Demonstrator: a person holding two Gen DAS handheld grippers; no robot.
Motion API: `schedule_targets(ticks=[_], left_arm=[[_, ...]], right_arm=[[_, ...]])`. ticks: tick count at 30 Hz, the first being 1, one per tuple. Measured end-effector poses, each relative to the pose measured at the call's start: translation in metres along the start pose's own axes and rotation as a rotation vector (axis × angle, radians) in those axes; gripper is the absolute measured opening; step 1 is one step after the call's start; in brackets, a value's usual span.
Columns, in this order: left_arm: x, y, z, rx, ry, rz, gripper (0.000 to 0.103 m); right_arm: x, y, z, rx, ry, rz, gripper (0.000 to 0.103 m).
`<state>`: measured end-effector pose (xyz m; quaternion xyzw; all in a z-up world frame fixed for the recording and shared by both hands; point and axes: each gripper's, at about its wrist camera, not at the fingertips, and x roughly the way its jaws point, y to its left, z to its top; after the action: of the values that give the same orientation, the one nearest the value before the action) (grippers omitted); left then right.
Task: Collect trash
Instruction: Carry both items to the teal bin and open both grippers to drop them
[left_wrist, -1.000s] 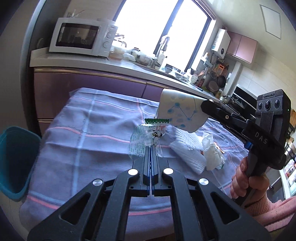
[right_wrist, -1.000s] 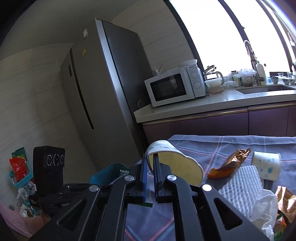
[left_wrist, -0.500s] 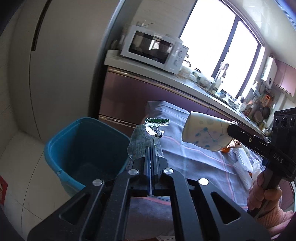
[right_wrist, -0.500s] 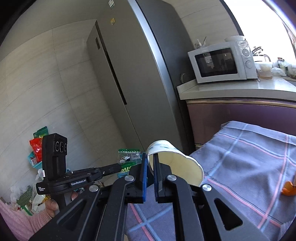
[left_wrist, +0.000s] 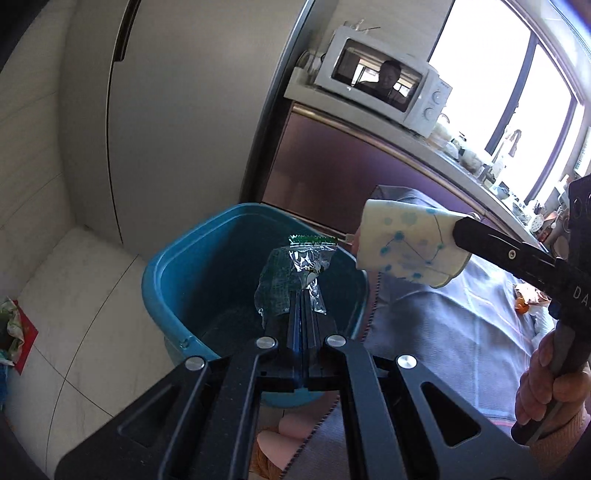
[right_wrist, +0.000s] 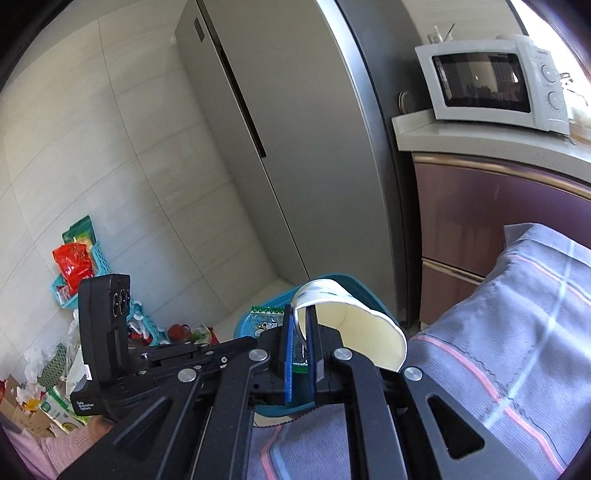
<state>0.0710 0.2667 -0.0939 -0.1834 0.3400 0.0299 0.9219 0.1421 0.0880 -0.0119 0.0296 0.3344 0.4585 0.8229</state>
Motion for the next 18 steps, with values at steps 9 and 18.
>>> schedule_targets(ticks=[9,18], left_arm=[[0.03,0.01,-0.002,-0.025,0.062,0.029,0.003],[0.032,0.009,-0.005,-0.031,0.04,0.038,0.011]], right_arm=[[0.051,-0.007,0.001,0.039,0.129,-0.028,0.008],[0.044,-0.019,-0.005,0.067,0.118,-0.041,0.01]])
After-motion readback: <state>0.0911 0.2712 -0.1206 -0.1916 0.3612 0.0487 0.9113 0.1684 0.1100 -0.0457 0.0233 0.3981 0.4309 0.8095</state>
